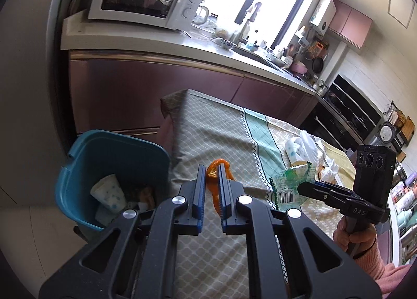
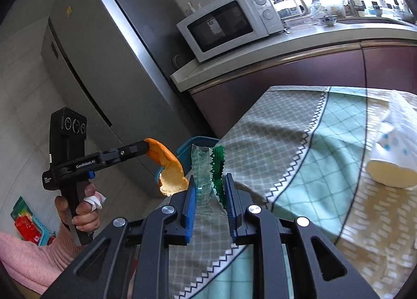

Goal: Collect trash
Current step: 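Carry peel and wrapper over the teal bin and open both tools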

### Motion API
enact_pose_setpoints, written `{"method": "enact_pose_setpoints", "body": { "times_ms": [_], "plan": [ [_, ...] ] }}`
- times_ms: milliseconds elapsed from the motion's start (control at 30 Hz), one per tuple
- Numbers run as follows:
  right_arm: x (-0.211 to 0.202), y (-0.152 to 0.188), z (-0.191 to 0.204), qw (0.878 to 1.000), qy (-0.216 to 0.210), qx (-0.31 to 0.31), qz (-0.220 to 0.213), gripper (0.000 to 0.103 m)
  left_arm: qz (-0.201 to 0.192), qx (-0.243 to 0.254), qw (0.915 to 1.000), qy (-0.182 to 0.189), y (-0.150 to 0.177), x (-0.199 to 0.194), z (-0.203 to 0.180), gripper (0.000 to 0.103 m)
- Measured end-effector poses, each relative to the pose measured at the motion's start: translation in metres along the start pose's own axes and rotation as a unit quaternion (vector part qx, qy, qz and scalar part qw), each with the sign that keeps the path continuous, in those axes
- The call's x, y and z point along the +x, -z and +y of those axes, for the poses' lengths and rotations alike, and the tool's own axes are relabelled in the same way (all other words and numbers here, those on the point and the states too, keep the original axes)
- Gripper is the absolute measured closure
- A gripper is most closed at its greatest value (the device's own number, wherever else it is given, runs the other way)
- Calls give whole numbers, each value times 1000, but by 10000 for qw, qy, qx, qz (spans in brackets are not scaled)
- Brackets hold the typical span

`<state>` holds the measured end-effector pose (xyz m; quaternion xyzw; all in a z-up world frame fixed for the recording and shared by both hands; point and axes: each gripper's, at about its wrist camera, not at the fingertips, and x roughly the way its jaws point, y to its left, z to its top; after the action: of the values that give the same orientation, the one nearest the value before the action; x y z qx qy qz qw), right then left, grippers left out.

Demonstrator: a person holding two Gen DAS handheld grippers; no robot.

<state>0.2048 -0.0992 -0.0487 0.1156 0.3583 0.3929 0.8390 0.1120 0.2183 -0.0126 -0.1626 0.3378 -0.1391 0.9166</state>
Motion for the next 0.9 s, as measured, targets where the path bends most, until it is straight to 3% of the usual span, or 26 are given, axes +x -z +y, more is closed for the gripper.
{"method": "enact_pose_setpoints", "body": {
  "times_ms": [167,367,767,900],
  "plan": [
    [32,-14,19,9994,-201,-183,196,84,-161,-132,9990,-406,-9,-13,31,93],
    [76,-31,37,9980,-303,-342,441,84,-71,-293,9964,-790,-10,-2,64,93],
    [160,-42,48,9933,16,-415,1080,82,344,-499,9915,-1148,-1,47,97,93],
    [180,-40,48,9910,181,-395,1264,75,528,-542,9894,-1237,3,67,106,93]
  ]
}}
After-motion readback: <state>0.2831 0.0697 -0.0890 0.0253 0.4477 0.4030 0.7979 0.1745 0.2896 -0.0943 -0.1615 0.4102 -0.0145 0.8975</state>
